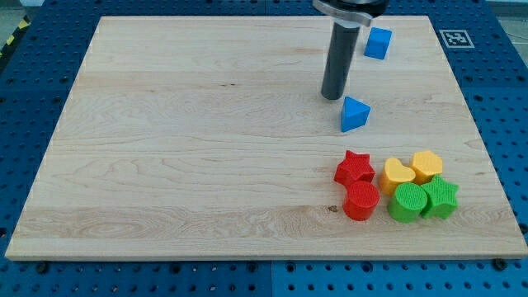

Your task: Push the blue cube to the top right of the red star

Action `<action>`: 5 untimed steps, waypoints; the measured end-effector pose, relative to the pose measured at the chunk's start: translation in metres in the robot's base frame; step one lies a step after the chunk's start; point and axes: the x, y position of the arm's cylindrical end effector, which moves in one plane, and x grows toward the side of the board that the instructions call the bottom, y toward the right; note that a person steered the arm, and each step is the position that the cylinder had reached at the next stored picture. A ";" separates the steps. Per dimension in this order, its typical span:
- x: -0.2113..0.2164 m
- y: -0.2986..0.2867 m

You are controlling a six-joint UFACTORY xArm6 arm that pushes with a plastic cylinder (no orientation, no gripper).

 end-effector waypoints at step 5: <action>0.056 0.045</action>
